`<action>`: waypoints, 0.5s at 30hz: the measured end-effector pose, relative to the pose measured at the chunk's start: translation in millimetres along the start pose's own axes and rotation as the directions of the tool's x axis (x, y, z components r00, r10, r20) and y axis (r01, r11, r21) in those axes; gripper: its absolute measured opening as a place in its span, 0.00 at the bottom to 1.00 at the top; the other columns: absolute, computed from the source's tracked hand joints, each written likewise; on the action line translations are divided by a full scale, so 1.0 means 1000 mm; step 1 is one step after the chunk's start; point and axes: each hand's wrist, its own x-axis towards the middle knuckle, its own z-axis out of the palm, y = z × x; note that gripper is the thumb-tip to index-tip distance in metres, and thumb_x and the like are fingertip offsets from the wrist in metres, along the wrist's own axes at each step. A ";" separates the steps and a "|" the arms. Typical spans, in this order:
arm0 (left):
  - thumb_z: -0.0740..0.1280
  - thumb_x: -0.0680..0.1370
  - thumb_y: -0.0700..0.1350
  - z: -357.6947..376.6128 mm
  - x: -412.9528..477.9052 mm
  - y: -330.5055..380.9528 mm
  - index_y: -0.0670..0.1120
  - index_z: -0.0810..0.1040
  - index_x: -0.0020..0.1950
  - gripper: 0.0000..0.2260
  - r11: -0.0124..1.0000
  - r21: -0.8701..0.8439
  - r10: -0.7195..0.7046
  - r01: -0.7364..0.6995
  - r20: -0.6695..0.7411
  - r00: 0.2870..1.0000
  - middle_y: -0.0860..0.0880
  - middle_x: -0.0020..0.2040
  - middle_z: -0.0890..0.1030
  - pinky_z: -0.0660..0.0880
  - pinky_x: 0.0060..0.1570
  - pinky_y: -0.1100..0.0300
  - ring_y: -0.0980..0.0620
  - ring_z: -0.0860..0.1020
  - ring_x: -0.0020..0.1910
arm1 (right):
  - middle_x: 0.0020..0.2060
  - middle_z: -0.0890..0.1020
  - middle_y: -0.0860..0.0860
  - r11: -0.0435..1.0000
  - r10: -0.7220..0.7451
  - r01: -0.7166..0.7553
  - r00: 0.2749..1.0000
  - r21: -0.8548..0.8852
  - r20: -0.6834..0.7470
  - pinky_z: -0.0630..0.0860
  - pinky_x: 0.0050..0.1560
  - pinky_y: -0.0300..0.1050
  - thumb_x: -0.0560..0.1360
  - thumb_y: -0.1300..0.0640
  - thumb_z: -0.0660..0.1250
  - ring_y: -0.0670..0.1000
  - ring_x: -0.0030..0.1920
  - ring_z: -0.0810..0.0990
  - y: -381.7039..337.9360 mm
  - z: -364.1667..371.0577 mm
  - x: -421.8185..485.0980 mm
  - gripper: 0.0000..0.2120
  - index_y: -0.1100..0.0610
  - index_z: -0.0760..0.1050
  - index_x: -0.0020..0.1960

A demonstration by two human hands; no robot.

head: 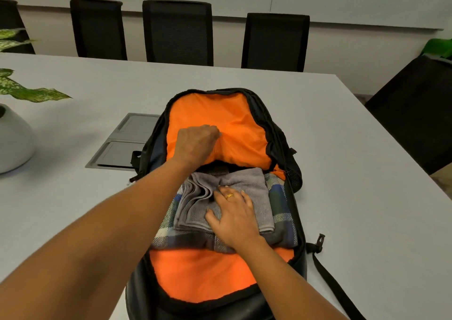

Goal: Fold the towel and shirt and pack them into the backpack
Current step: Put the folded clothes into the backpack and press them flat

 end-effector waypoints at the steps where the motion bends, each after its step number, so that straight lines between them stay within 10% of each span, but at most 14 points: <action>1: 0.67 0.70 0.47 0.005 -0.010 0.003 0.42 0.77 0.29 0.12 1.000 -0.030 -0.005 0.007 0.065 0.998 0.45 0.26 0.77 0.58 0.23 0.69 0.46 0.74 0.19 | 0.68 0.71 0.50 1.000 0.006 -0.006 1.000 0.001 -0.012 0.51 0.71 0.50 0.67 0.40 0.41 0.49 0.70 0.63 -0.001 0.000 0.001 0.36 0.55 0.71 0.65; 3: 0.65 0.76 0.45 0.012 -0.029 0.013 0.41 0.82 0.43 0.10 0.987 -0.141 -0.047 0.077 0.202 0.978 0.40 0.42 0.82 0.72 0.32 0.54 0.40 0.81 0.38 | 0.66 0.72 0.50 1.000 0.016 -0.016 1.000 0.007 -0.023 0.53 0.70 0.51 0.68 0.40 0.43 0.50 0.69 0.65 0.000 0.002 0.001 0.35 0.55 0.72 0.64; 6: 0.60 0.79 0.44 0.018 -0.061 0.025 0.39 0.77 0.61 0.14 0.939 -0.327 -0.045 0.109 0.198 0.979 0.40 0.63 0.76 0.65 0.65 0.49 0.40 0.71 0.65 | 0.68 0.70 0.50 1.000 -0.010 0.011 0.999 0.015 -0.053 0.51 0.72 0.51 0.71 0.41 0.45 0.49 0.71 0.63 0.003 0.006 -0.004 0.32 0.54 0.69 0.68; 10: 0.57 0.76 0.41 0.018 -0.112 0.040 0.37 0.78 0.56 0.15 0.886 -0.442 0.123 -0.140 -0.066 0.990 0.40 0.59 0.78 0.64 0.64 0.54 0.45 0.71 0.63 | 0.67 0.72 0.49 0.991 -0.031 0.042 0.996 0.130 -0.088 0.54 0.74 0.51 0.74 0.44 0.52 0.49 0.71 0.64 0.010 0.005 -0.013 0.26 0.55 0.69 0.67; 15: 0.57 0.76 0.46 0.021 -0.140 0.032 0.40 0.82 0.51 0.17 0.948 -0.313 0.093 -0.057 0.099 0.991 0.44 0.50 0.83 0.75 0.54 0.56 0.45 0.81 0.53 | 0.59 0.78 0.52 0.989 0.128 -0.145 0.946 -0.034 -0.298 0.66 0.66 0.56 0.72 0.48 0.57 0.53 0.63 0.74 0.014 0.003 -0.020 0.19 0.54 0.76 0.57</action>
